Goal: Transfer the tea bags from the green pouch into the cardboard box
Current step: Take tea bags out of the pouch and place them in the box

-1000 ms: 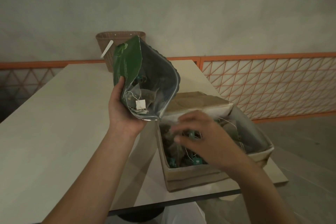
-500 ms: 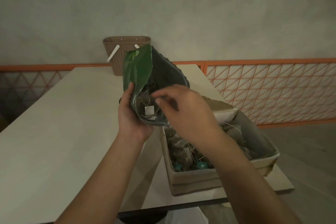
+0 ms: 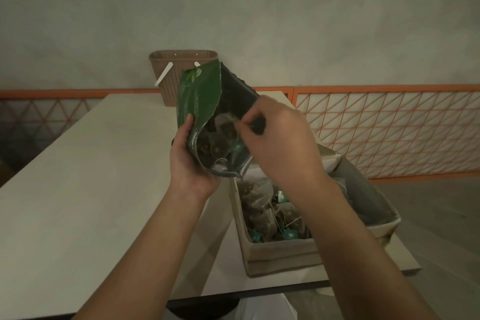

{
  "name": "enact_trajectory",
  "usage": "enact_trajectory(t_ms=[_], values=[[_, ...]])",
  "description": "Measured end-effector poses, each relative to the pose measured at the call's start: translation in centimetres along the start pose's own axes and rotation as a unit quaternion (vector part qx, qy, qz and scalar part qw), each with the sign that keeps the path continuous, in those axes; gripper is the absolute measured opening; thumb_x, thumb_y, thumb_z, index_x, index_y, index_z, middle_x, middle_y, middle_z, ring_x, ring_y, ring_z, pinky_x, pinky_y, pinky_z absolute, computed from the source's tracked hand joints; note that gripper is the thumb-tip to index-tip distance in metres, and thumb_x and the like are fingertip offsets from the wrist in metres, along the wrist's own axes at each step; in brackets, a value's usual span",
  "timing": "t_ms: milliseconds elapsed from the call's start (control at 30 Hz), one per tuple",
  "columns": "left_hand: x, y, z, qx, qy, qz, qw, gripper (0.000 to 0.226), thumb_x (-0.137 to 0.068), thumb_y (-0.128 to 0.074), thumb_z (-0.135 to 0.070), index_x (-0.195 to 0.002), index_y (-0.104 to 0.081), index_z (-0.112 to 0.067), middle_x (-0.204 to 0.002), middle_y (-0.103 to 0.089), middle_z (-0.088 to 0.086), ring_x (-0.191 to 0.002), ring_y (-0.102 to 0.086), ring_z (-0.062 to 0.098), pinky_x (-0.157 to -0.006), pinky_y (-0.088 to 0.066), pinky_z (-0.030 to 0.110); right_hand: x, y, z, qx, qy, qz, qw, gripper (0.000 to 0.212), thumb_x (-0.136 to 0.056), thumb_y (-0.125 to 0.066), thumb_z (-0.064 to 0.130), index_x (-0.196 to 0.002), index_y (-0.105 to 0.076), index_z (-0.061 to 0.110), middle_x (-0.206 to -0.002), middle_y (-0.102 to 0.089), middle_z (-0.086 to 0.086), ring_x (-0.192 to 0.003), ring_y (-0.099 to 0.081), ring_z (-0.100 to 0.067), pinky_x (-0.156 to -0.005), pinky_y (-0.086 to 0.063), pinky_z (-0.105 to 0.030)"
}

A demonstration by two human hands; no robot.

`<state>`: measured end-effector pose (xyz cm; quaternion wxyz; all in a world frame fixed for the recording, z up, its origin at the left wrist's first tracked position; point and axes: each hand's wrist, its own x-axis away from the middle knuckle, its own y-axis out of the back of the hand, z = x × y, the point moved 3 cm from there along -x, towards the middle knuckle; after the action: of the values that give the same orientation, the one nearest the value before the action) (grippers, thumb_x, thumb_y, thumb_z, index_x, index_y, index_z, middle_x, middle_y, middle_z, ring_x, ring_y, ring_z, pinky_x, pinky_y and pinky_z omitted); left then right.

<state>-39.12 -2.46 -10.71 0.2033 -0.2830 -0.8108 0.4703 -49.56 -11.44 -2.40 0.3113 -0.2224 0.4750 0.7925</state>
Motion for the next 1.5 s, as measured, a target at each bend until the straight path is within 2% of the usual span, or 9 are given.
enact_trajectory(t_ms=[200, 367, 500, 733, 900, 1067, 1267, 1400, 1500], values=[[-0.4, -0.4, 0.4, 0.02, 0.018, 0.019, 0.999, 0.058, -0.094, -0.053, -0.055, -0.139, -0.062, -0.019, -0.14, -0.062, 0.01, -0.13, -0.058, 0.029, -0.102, -0.05, 0.046, 0.5, 0.9, -1.6, -0.051, -0.038, -0.031, 0.997, 0.01, -0.087, -0.069, 0.028, -0.084, -0.067, 0.019, -0.077, -0.063, 0.014, -0.057, -0.054, 0.003, -0.052, -0.039, -0.007], [-0.7, -0.4, 0.5, 0.018, 0.028, 0.018, 0.999, 0.059, -0.094, -0.054, -0.057, -0.142, -0.058, -0.023, -0.143, -0.06, 0.013, -0.131, -0.056, 0.037, -0.102, -0.049, 0.056, 2.0, 3.4, -3.2, -0.265, -0.126, -0.085, 0.952, 0.009, -0.088, -0.067, 0.022, -0.085, -0.06, 0.018, -0.087, -0.067, 0.009, -0.07, -0.067, -0.019, -0.06, -0.058, -0.045], [-0.6, -0.7, 0.3, 0.016, 0.02, 0.034, 0.999, 0.053, -0.097, -0.05, -0.054, -0.136, -0.064, -0.021, -0.133, -0.067, 0.014, -0.111, -0.068, 0.038, -0.082, -0.059, 0.05, 3.6, 4.7, -5.5, -0.289, -0.146, -0.067, 0.944, 0.011, -0.087, -0.065, 0.008, -0.083, -0.055, 0.008, -0.08, -0.066, -0.006, -0.074, -0.066, -0.028, -0.066, -0.057, -0.041], [-0.5, -0.9, 0.5, -0.003, 0.01, 0.054, 0.998, 0.055, -0.1, -0.046, -0.052, -0.146, -0.054, -0.022, -0.139, -0.062, 0.011, -0.117, -0.065, 0.036, -0.084, -0.059, 0.047, 6.4, 2.3, -8.5, -0.113, -0.141, 0.173, 0.968, 0.008, -0.087, -0.067, 0.034, -0.087, -0.071, 0.027, -0.079, -0.069, 0.013, -0.071, -0.063, 0.0, -0.061, -0.049, -0.012], [-0.6, -0.6, 0.9, -0.004, 0.017, 0.053, 0.998, 0.055, -0.1, -0.048, -0.051, -0.147, -0.054, -0.023, -0.143, -0.06, 0.01, -0.124, -0.061, 0.035, -0.089, -0.057, 0.047, 7.2, 1.5, -8.5, -0.108, -0.098, 0.176, 0.973, 0.03, -0.094, -0.05, 0.046, -0.082, -0.071, 0.028, -0.08, -0.065, 0.011, -0.074, -0.059, -0.002, -0.065, -0.044, -0.013], [-0.5, -0.5, 0.9, -0.013, 0.009, 0.044, 0.999, 0.057, -0.1, -0.047, -0.052, -0.15, -0.049, -0.025, -0.147, -0.056, 0.01, -0.125, -0.059, 0.036, -0.087, -0.057, 0.047, 7.9, 0.4, -7.7, -0.036, -0.101, 0.327, 0.939, 0.041, -0.094, -0.052, 0.049, -0.062, -0.061, 0.024, -0.057, -0.054, 0.004, -0.051, -0.048, -0.005, -0.053, -0.036, -0.012], [0.0, -0.5, 1.1, -0.009, 0.018, 0.031, 0.999, 0.059, -0.097, -0.048, -0.056, -0.144, -0.056, -0.021, -0.14, -0.061, 0.012, -0.116, -0.064, 0.035, -0.081, -0.059, 0.044, 5.0, 1.8, -3.4, -0.093, -0.039, 0.059, 0.993, 0.013, -0.09, -0.062, 0.038, -0.089, -0.068, 0.027, -0.062, -0.051, 0.017, -0.058, -0.053, -0.003, -0.055, -0.04, -0.012], [0.4, -1.0, 1.6, -0.013, 0.008, 0.018, 1.0, 0.057, -0.097, -0.046, -0.057, -0.132, -0.065, -0.015, -0.122, -0.071, 0.013, -0.103, -0.071, 0.03, -0.076, -0.062, 0.039, 2.8, 0.4, -0.4, 0.06, 0.052, 0.034, 0.996, 0.016, -0.089, -0.064, 0.027, -0.103, -0.072, 0.028, -0.075, -0.06, 0.015, -0.063, -0.054, -0.002, -0.056, -0.035, -0.012], [0.2, -0.7, 1.4, -0.023, -0.019, -0.004, 1.0, 0.058, -0.098, -0.047, -0.054, -0.141, -0.06, -0.017, -0.14, -0.062, 0.01, -0.13, -0.059, 0.027, -0.102, -0.051, 0.038, 1.3, -0.9, 1.0, 0.143, 0.072, 0.065, 0.985, 0.02, -0.092, -0.061, 0.028, -0.109, -0.071, 0.028, -0.1, -0.064, 0.006, -0.078, -0.064, -0.012, -0.058, -0.034, -0.019]])
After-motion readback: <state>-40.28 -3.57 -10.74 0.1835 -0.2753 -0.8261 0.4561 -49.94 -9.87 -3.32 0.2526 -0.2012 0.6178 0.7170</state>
